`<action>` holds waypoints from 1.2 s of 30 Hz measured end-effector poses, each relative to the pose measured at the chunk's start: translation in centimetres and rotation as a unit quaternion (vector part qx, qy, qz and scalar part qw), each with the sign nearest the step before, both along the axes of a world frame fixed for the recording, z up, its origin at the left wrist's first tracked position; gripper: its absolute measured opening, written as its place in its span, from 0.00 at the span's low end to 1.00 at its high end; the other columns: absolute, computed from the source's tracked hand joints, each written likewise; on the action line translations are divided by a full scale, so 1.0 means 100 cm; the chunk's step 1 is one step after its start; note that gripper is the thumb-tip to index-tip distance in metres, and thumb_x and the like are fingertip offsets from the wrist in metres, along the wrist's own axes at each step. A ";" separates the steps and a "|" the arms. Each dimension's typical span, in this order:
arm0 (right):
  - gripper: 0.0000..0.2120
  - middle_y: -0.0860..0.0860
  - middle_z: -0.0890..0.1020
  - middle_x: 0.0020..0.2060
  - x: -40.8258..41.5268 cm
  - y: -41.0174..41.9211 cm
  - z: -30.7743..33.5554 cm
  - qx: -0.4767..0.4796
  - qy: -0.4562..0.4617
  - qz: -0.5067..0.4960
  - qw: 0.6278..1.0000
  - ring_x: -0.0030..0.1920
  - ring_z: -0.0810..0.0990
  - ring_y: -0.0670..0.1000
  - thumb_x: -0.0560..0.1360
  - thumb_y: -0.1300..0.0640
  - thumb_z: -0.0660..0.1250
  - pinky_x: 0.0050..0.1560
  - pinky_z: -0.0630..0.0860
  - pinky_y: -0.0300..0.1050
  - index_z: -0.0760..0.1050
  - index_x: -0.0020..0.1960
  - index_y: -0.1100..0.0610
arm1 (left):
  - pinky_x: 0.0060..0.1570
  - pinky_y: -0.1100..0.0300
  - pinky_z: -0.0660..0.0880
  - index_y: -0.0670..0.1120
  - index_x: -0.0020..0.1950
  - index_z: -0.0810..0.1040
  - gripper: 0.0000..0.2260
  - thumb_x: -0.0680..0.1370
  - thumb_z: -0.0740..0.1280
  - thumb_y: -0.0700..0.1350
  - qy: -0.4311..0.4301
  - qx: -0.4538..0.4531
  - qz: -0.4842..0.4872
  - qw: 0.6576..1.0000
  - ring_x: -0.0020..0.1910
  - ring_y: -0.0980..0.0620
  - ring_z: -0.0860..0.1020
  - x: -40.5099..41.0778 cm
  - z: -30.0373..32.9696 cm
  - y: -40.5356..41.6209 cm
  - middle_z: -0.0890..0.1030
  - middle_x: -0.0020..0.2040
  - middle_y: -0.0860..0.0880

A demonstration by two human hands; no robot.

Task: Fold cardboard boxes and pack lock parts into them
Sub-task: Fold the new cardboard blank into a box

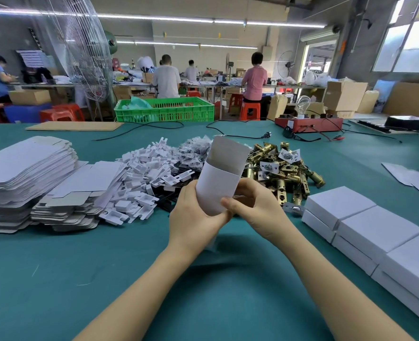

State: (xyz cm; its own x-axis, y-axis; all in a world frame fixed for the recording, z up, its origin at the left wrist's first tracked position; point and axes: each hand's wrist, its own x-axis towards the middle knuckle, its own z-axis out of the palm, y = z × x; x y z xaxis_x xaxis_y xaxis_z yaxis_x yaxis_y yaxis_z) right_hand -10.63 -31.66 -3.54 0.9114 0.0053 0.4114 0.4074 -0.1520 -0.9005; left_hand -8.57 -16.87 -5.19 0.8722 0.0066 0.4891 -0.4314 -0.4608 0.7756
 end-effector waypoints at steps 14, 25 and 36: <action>0.15 0.49 0.85 0.52 -0.001 -0.017 0.006 0.065 0.013 0.010 0.998 0.54 0.83 0.49 0.70 0.54 0.70 0.50 0.79 0.40 0.77 0.57 0.53 | 0.32 0.57 0.76 0.58 0.51 0.82 0.10 0.72 0.67 0.58 0.101 -0.154 -0.191 0.964 0.39 0.53 0.82 0.005 0.015 0.016 0.85 0.43 0.55; 0.16 0.49 0.84 0.52 -0.002 -0.016 0.009 0.081 0.032 0.048 0.995 0.55 0.82 0.49 0.71 0.54 0.69 0.50 0.79 0.39 0.77 0.58 0.51 | 0.37 0.45 0.79 0.55 0.51 0.79 0.04 0.78 0.70 0.47 0.109 -0.173 -0.193 0.960 0.48 0.47 0.82 0.009 0.015 0.018 0.83 0.49 0.51; 0.14 0.48 0.85 0.51 -0.002 -0.014 0.007 0.061 0.037 0.024 0.997 0.52 0.83 0.49 0.73 0.55 0.69 0.48 0.80 0.41 0.76 0.58 0.52 | 0.49 0.57 0.81 0.57 0.53 0.78 0.09 0.77 0.70 0.44 0.089 -0.147 -0.229 0.958 0.53 0.53 0.81 0.019 0.013 0.023 0.84 0.50 0.55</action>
